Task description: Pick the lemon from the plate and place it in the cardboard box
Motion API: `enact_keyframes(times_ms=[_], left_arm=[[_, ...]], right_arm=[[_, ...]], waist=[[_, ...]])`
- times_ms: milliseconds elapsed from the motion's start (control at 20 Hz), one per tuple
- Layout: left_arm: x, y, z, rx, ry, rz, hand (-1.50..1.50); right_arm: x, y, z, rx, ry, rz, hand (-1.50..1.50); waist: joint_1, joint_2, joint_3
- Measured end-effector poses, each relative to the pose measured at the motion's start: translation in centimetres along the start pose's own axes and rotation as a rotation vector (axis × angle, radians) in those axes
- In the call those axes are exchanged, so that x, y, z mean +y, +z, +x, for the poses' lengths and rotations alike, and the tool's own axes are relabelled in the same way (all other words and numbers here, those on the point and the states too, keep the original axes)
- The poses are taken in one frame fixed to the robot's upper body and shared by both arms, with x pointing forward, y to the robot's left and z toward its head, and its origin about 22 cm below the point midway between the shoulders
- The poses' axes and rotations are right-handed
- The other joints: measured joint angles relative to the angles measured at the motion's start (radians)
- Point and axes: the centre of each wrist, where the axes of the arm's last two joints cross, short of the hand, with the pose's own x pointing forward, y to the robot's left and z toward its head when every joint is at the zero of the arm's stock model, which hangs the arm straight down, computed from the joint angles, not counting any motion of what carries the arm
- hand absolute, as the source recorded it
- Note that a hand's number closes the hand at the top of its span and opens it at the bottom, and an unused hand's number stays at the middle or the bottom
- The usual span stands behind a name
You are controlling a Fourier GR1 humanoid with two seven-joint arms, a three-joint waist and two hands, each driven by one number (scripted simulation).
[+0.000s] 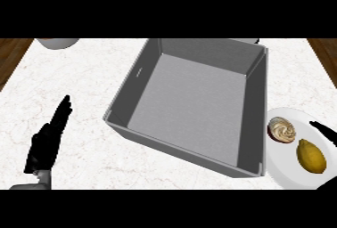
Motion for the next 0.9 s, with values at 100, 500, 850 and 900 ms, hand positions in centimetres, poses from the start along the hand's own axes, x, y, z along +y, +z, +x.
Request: enact_keyframes(times_ms=[100, 500, 850, 900], left_arm=[[-0.3, 0.3, 0.3, 0.003, -0.005, -0.001, 0.0], [0.0, 0.3, 0.4, 0.004, -0.003, 0.005, 0.0], [-0.7, 0.6, 0.5, 0.006, -0.006, 0.003, 0.0], [-0.5, 0.5, 0.5, 0.005, -0.006, 0.005, 0.0]], right_arm=[[0.0, -0.1, 0.0, 0.002, 0.002, 0.0, -1.5], [0.2, -0.8, -0.1, 0.005, -0.015, -0.001, -1.5], [1.7, -1.8, -1.2, 0.009, 0.006, 0.018, -1.5], [2.0, -1.9, -1.4, 0.012, 0.015, 0.021, -1.5]], waist=[[0.0, 0.0, 0.0], [0.001, 0.0, 0.0], [0.002, 0.0, 0.0], [0.002, 0.0, 0.0]])
